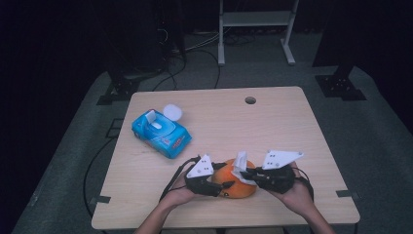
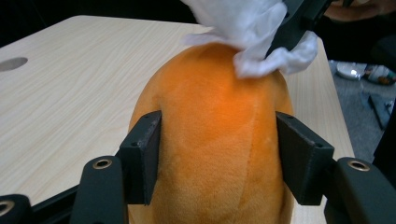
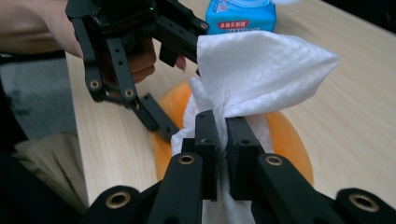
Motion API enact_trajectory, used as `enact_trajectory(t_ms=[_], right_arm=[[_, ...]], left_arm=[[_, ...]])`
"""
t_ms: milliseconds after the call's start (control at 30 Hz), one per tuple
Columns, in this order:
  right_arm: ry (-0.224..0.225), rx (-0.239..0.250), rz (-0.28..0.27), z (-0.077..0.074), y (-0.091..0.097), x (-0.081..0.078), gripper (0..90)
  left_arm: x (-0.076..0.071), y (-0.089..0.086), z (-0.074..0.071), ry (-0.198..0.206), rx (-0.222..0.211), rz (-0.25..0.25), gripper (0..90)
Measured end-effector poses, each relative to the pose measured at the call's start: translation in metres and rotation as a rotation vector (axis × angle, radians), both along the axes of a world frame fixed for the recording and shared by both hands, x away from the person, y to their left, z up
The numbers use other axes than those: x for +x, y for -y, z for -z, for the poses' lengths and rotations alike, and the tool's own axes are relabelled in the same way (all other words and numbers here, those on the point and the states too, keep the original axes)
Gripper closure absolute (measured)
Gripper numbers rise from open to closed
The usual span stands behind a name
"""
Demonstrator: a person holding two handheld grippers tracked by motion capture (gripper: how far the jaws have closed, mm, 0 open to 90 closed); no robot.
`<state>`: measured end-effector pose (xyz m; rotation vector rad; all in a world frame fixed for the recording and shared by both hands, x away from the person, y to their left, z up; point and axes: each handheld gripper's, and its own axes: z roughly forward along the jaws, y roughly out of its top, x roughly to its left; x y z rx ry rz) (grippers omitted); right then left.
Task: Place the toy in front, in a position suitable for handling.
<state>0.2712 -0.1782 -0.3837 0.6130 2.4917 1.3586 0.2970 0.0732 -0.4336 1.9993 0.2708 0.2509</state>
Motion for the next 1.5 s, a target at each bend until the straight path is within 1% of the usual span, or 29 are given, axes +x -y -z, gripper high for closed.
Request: enact_trajectory(t_ms=[67,100,167,233,267,333,400,467,533,567,633,667,733,767,800,833,867,900,1000,1067,1100,1133,1167,1233,1267,1333,1367,1433,1500], right_arm=[[0.03,-0.033,0.0,-0.002,-0.004,-0.001,83.7],[0.027,-0.031,0.005,-0.002,-0.003,0.0,83.8],[0.027,-0.054,0.036,0.002,0.005,0.005,83.9],[-0.016,-0.033,0.062,0.008,0.017,0.01,83.9],[-0.032,-0.029,0.072,0.01,0.023,0.012,83.9],[-0.055,-0.019,0.083,0.014,0.03,0.014,83.9],[-0.056,-0.025,0.083,0.014,0.03,0.014,83.9],[-0.05,-0.033,0.085,0.014,0.03,0.014,83.9],[-0.054,-0.034,0.082,0.014,0.029,0.015,83.9],[-0.055,-0.034,0.08,0.014,0.029,0.015,83.9],[-0.056,-0.037,0.078,0.013,0.028,0.015,83.9],[-0.047,-0.038,0.082,0.011,0.027,0.014,84.0],[-0.019,-0.01,0.076,0.006,0.024,0.009,84.1],[-0.014,0.004,0.066,0.004,0.022,0.008,84.1],[-0.006,0.009,0.055,0.002,0.019,0.006,84.0],[0.008,-0.006,0.048,0.002,0.015,0.005,84.0],[0.015,-0.024,0.045,0.002,0.013,0.005,84.1],[0.011,-0.026,0.045,0.003,0.013,0.005,84.1],[-0.019,-0.022,0.064,0.008,0.02,0.01,84.1],[-0.035,-0.017,0.08,0.009,0.026,0.013,84.1],[-0.038,-0.021,0.085,0.009,0.028,0.014,84.0],[-0.036,-0.021,0.092,0.008,0.03,0.014,83.9],[-0.035,-0.017,0.094,0.007,0.029,0.014,83.9],[-0.012,-0.009,0.097,0.003,0.027,0.011,83.9],[-0.002,0.007,0.087,-0.001,0.023,0.009,83.9],[0.001,0.036,0.053,-0.006,0.016,0.004,84.0],[0.01,0.037,0.036,-0.009,0.01,0.001,84.0],[0.035,0.005,0.015,-0.011,-0.001,-0.003,84.0],[0.043,-0.027,0.018,-0.008,-0.005,-0.003,84.0]], left_arm=[[0.001,-0.002,0.0,-0.004,-0.001,-0.003,37.4],[0.001,-0.003,0.001,-0.005,-0.003,-0.002,37.4],[0.003,-0.007,0.001,-0.016,-0.007,-0.006,37.3],[0.006,-0.009,0.002,-0.021,-0.01,-0.001,35.9],[0.006,-0.008,0.001,-0.028,-0.017,-0.007,33.3],[0.007,-0.007,0.0,-0.05,-0.021,-0.016,23.5],[0.008,-0.007,0.0,-0.065,-0.006,-0.022,16.7],[0.009,-0.01,0.002,-0.083,-0.004,-0.029,13.5],[0.011,-0.013,0.004,-0.099,-0.007,-0.018,15.7],[0.01,-0.014,0.005,-0.091,-0.007,-0.003,22.4],[0.008,-0.014,0.005,-0.074,-0.003,0.0,32.8],[0.008,-0.013,0.004,-0.059,0.004,0.001,36.4],[0.007,-0.012,0.003,-0.046,0.003,0.003,38.9],[0.006,-0.01,0.003,-0.038,0.002,0.004,39.2],[0.005,-0.009,0.002,-0.031,0.009,0.006,39.1],[0.005,-0.008,0.002,-0.029,0.012,0.005,38.6],[0.005,-0.009,0.002,-0.034,0.01,0.001,36.6],[0.007,-0.01,0.002,-0.045,0.006,-0.006,31.8],[0.01,-0.011,0.003,-0.075,-0.021,-0.033,15.5],[0.011,-0.012,0.004,-0.086,-0.011,-0.036,13.1],[0.011,-0.012,0.006,-0.089,-0.02,-0.023,16.1],[0.01,-0.012,0.006,-0.081,-0.019,-0.021,25.3],[0.009,-0.011,0.005,-0.065,-0.013,-0.016,31.3],[0.006,-0.009,0.002,-0.045,-0.012,-0.021,37.1],[0.005,-0.008,0.001,-0.041,-0.011,-0.026,38.5],[0.001,-0.002,-0.003,-0.014,-0.006,-0.027,39.5],[-0.001,0.001,-0.004,-0.001,0.003,-0.025,39.7],[-0.004,0.005,-0.004,0.01,0.015,-0.02,39.9],[-0.004,0.003,-0.001,0.0,0.015,-0.024,41.1]])
